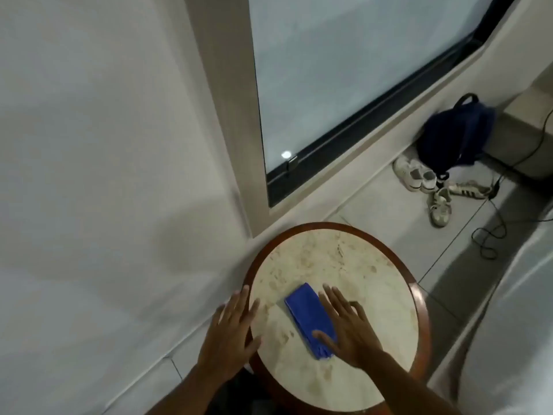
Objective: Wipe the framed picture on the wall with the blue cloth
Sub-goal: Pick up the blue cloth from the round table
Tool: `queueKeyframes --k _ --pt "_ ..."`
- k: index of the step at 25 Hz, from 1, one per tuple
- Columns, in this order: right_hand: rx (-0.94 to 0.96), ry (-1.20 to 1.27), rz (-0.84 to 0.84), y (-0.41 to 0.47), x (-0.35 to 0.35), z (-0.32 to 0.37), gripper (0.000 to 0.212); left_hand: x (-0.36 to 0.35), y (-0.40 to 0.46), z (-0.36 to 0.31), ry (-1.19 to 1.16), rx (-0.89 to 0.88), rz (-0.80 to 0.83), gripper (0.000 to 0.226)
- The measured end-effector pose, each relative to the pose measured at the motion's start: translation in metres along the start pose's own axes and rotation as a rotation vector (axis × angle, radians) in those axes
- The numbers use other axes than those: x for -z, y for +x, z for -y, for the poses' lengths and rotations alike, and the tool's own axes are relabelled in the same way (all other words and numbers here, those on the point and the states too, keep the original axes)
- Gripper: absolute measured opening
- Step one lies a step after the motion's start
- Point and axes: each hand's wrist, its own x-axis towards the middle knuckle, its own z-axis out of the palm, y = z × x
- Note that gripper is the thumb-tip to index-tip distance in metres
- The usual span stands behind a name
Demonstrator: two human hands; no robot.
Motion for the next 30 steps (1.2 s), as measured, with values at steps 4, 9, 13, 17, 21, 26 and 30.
queueKeyframes --k 4,9,13,17,21,26,30 --pt "0.074 -0.112 -0.009 0.046 -0.090 -0.034 0.082 -0.110 0.052 0.007 0.047 -0.077 0.067 0.077" --pt "0.138 -0.201 -0.086 0.094 -0.179 -0.062 0.085 -0.219 0.111 -0.004 0.038 -0.162 0.022 0.077" --pt "0.106 -0.155 -0.218 0.100 -0.208 -0.068 0.072 -0.249 0.125 -0.018 0.018 -0.075 -0.041 0.069" --pt "0.110 -0.109 -0.369 0.101 -0.213 -0.065 0.052 -0.252 0.126 -0.019 0.074 -0.071 -0.057 0.067" --pt "0.118 -0.094 -0.413 0.100 -0.214 -0.061 0.050 -0.247 0.129 -0.018 0.116 -0.091 -0.041 0.072" --pt "0.094 0.027 -0.467 0.081 -0.191 -0.029 0.046 -0.210 0.110 -0.028 0.187 -0.102 -0.112 0.068" --pt "0.122 0.093 -0.560 0.070 -0.132 0.021 0.047 -0.129 0.086 -0.023 0.224 -0.093 -0.228 0.068"
